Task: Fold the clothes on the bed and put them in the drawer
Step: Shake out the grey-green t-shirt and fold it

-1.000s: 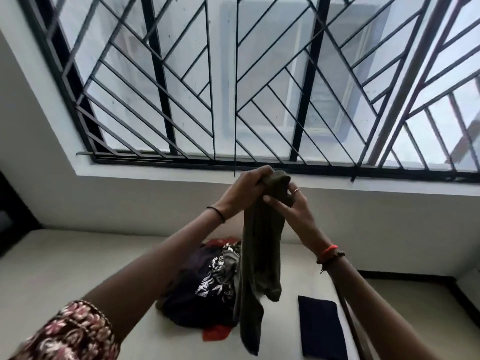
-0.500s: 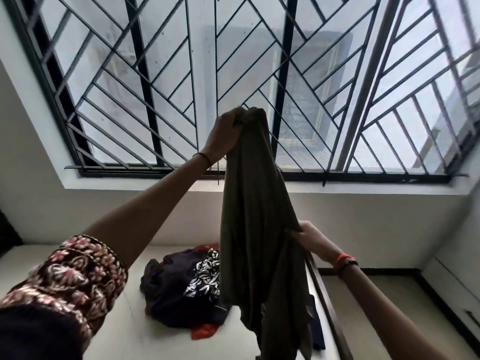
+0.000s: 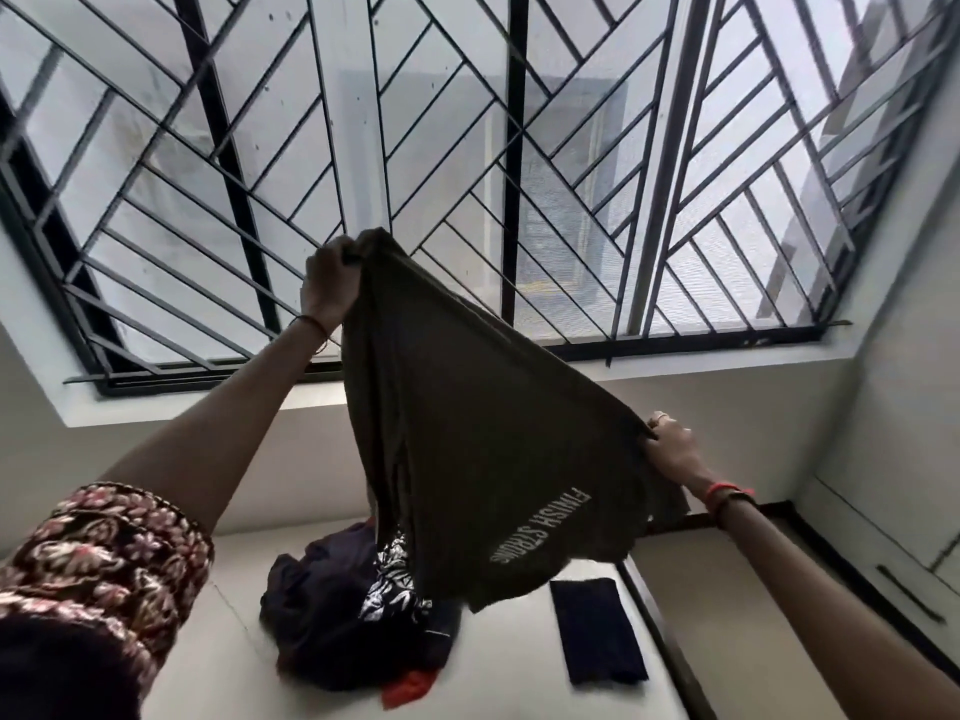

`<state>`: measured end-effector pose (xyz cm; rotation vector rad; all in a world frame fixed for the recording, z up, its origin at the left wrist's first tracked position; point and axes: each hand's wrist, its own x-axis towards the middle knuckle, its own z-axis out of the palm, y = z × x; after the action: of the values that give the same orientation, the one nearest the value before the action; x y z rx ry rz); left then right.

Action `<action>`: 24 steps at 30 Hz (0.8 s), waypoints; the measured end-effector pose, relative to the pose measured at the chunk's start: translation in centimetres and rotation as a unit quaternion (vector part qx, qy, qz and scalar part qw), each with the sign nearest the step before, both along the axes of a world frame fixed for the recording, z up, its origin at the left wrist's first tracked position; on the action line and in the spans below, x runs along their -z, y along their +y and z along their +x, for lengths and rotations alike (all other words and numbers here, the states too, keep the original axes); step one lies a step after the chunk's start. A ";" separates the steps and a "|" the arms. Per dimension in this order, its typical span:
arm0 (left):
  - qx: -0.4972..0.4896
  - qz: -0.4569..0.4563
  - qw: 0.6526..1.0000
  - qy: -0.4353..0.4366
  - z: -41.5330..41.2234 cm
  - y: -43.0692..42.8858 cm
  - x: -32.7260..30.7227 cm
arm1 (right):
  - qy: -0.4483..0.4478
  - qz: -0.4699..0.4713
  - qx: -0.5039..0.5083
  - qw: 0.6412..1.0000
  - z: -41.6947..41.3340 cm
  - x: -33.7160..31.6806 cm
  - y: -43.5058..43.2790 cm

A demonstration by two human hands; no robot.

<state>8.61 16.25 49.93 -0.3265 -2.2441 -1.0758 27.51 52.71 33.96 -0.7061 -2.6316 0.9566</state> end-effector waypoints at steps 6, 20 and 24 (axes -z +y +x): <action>-0.057 0.015 0.995 -0.080 -2.4 -3.9 3.5 | 0.076 0.048 0.000 0.996 -1.1 -3.8 1.1; 0.062 -0.031 0.949 -0.306 -3.2 -4.6 12.0 | 0.245 -0.335 -0.103 0.904 -6.5 -9.6 -6.0; 0.323 -0.069 0.889 -0.317 0.9 1.0 10.5 | 0.194 -0.192 -0.190 0.943 -7.5 -11.1 -8.3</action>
<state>9.52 17.27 39.48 -0.9535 -2.8964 -1.5242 19.97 44.43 45.06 -0.0481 -2.2848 1.5621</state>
